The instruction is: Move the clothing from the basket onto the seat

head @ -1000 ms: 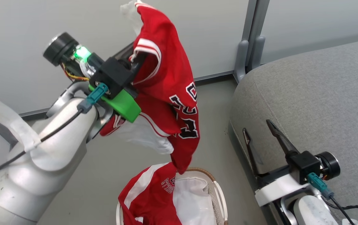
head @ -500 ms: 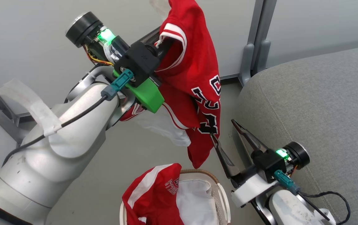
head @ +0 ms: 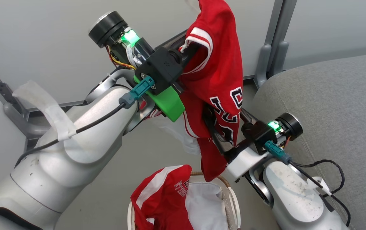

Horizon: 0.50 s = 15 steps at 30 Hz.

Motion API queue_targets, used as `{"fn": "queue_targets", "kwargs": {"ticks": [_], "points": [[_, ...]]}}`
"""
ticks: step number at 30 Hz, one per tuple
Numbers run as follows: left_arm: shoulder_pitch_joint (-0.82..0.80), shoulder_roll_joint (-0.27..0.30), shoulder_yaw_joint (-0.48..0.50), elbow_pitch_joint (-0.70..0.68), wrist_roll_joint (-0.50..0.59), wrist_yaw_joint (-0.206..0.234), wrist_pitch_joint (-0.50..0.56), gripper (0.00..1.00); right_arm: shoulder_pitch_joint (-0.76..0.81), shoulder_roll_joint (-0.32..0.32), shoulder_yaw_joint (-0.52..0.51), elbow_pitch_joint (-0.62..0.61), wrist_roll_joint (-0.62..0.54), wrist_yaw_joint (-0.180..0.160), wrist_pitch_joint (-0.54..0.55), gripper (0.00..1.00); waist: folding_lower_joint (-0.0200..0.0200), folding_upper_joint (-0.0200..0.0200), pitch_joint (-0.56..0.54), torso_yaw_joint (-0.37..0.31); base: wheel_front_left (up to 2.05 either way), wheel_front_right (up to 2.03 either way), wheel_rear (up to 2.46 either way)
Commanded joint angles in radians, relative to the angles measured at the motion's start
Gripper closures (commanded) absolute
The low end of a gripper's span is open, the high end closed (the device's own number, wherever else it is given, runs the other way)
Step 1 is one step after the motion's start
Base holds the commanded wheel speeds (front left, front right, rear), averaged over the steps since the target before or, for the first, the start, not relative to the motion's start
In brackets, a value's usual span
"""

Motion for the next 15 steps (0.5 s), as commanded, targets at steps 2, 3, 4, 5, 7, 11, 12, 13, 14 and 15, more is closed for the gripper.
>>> {"fn": "queue_targets", "kwargs": {"ticks": [2,3,4,5,7,11,12,13,14,15], "points": [[0.024,0.001,-0.002,-0.005,-0.017,0.004,-0.007,1.00,-0.025,-0.004,0.017,0.021,0.024,-0.001,-0.002,0.84,0.0001,0.0000,0.003,0.007,0.00,0.00,0.00],[0.030,0.002,-0.001,-0.006,-0.019,0.006,-0.007,1.00,-0.031,-0.004,0.021,0.026,0.032,-0.001,-0.002,1.00,0.0001,0.0000,0.004,0.009,0.00,0.00,0.00],[0.037,0.005,0.002,-0.006,-0.023,0.010,-0.009,1.00,-0.038,-0.004,0.025,0.031,0.037,-0.001,-0.002,1.00,0.0001,0.0000,0.004,0.011,0.00,0.00,0.00],[0.044,0.006,0.003,-0.006,-0.026,0.011,-0.010,1.00,-0.041,-0.004,0.026,0.033,0.041,-0.001,-0.002,1.00,0.0001,0.0000,0.005,0.012,0.00,0.00,0.00],[0.062,0.011,0.011,-0.005,-0.036,0.021,-0.014,1.00,-0.041,-0.004,0.025,0.031,0.050,-0.001,-0.002,1.00,0.0001,0.0000,0.007,0.014,0.00,0.00,0.00],[0.121,0.019,0.038,-0.002,-0.077,0.044,-0.024,0.91,-0.020,-0.004,0.010,0.020,0.058,-0.001,-0.002,1.00,0.0001,0.0000,0.012,0.015,0.00,0.00,0.00],[0.154,0.023,0.054,0.003,-0.096,0.051,-0.027,0.61,-0.011,-0.004,-0.001,0.015,0.060,-0.001,-0.002,1.00,0.0001,0.0000,0.015,0.015,0.00,0.00,0.00],[0.171,0.023,0.063,0.005,-0.106,0.055,-0.029,0.32,-0.008,-0.004,-0.006,0.014,0.059,-0.001,-0.002,1.00,0.0001,0.0000,0.016,0.014,0.00,0.00,0.00],[0.196,0.022,0.076,0.009,-0.123,0.058,-0.032,0.01,-0.005,-0.004,-0.014,0.011,0.062,-0.001,-0.002,1.00,0.0001,0.0000,0.017,0.013,0.00,0.00,0.00],[0.213,0.022,0.084,0.013,-0.134,0.061,-0.033,0.00,-0.002,-0.004,-0.019,0.009,0.063,-0.001,-0.002,1.00,0.0001,0.0000,0.018,0.012,0.00,0.00,0.00]]}}
